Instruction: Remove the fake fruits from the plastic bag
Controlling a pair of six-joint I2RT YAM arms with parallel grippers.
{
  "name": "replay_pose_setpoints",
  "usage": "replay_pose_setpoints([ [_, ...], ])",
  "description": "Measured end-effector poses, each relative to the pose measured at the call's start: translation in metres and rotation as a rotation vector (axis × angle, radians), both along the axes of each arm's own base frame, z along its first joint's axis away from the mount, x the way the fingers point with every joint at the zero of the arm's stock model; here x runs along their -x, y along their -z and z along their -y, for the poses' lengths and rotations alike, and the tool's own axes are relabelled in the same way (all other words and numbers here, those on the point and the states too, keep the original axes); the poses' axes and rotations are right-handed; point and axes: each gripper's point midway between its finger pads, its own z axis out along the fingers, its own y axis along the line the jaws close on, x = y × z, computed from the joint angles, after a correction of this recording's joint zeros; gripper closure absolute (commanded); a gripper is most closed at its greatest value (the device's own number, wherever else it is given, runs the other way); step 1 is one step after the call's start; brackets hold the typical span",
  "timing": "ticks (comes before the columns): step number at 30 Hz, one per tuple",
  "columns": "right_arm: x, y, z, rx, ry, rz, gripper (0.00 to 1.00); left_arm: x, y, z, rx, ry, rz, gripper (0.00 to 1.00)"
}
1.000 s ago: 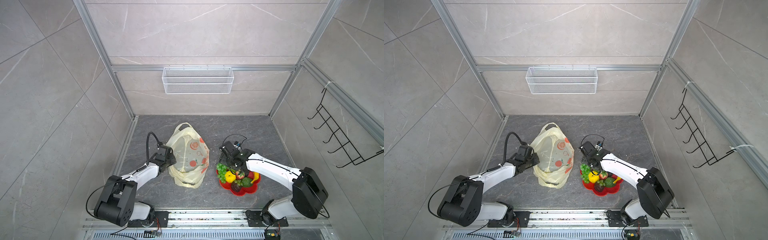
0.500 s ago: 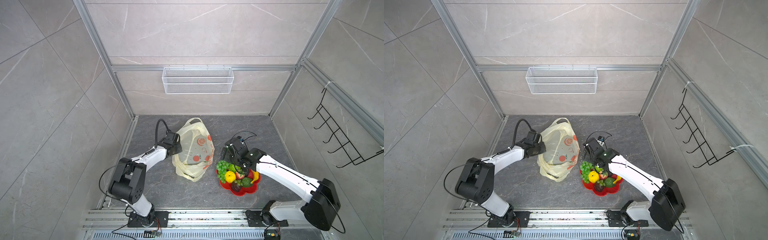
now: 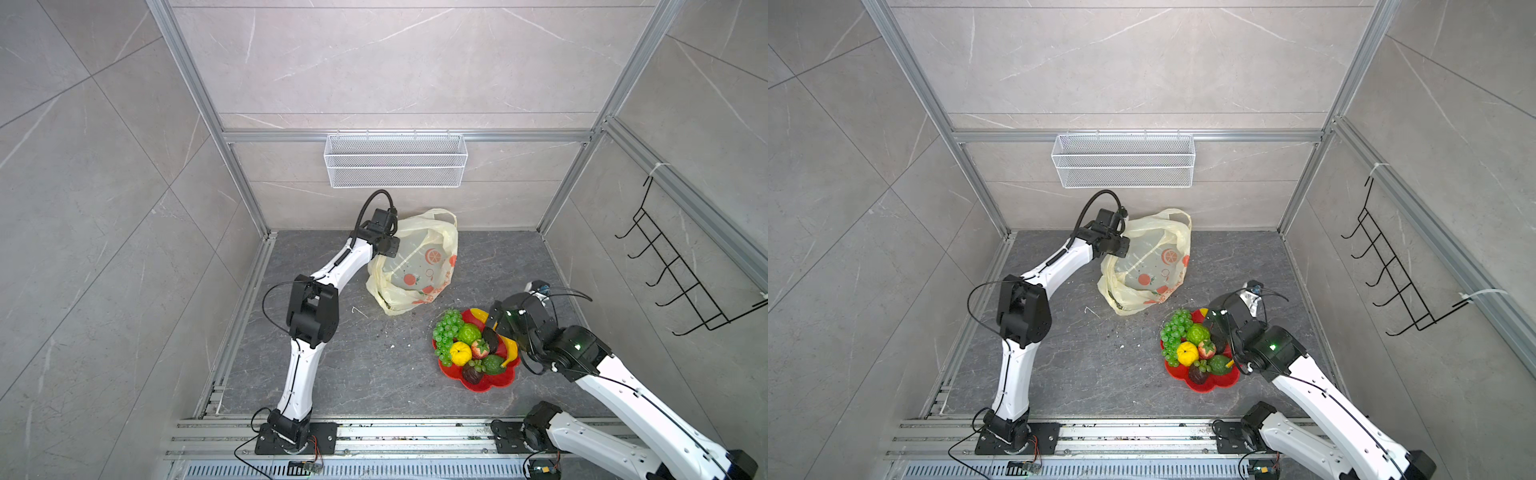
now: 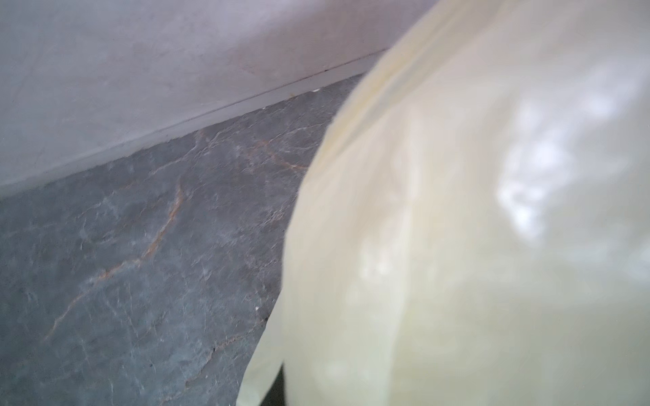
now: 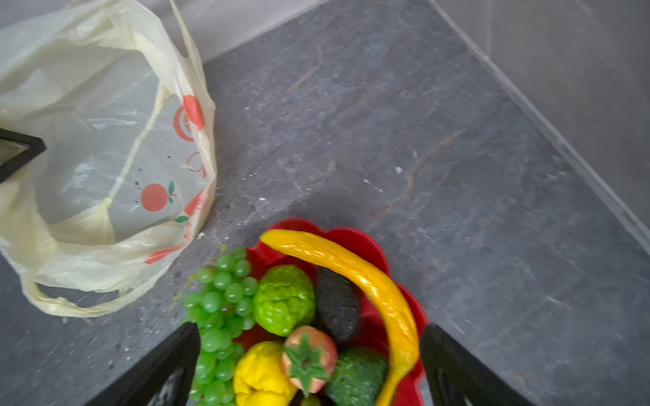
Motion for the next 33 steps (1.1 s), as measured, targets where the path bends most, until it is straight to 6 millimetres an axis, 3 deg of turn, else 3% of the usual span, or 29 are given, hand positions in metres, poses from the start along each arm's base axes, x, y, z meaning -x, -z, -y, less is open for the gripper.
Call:
replay_pose_setpoints([
  [3,0.014,0.022,0.019,0.019,0.063,-0.068,0.00,-0.012,0.003,0.019,-0.062,0.084,0.034,0.70],
  [7,0.027,0.042,0.031,0.020,0.113,-0.139,0.00,-0.026,0.010,0.029,-0.156,0.134,0.088,0.41],
  [10,0.032,0.047,0.035,0.009,0.130,-0.151,0.00,-0.033,0.011,0.029,-0.223,0.137,0.125,0.23],
  [13,0.033,0.047,0.036,-0.002,0.143,-0.152,0.00,-0.035,0.004,0.026,-0.277,0.110,0.157,0.15],
  [17,0.034,0.055,0.039,-0.019,0.164,-0.177,0.00,-0.030,-0.008,0.021,-0.294,0.049,0.172,0.12],
  [22,0.031,0.070,0.045,-0.070,0.206,-0.225,0.00,0.011,-0.024,0.007,-0.206,-0.005,0.090,0.12],
  [27,0.021,0.078,0.059,-0.183,0.265,-0.240,0.00,0.073,-0.065,-0.011,0.008,-0.075,0.033,0.12],
  [29,0.019,0.085,0.065,-0.243,0.289,-0.244,0.00,0.100,-0.071,-0.020,0.108,-0.108,0.020,0.12],
  [31,0.018,0.093,0.069,-0.307,0.304,-0.249,0.00,0.127,-0.064,-0.031,0.187,-0.141,-0.005,0.13],
  [33,0.018,0.102,0.071,-0.374,0.313,-0.253,0.00,0.154,-0.043,-0.041,0.238,-0.180,-0.055,0.13],
])
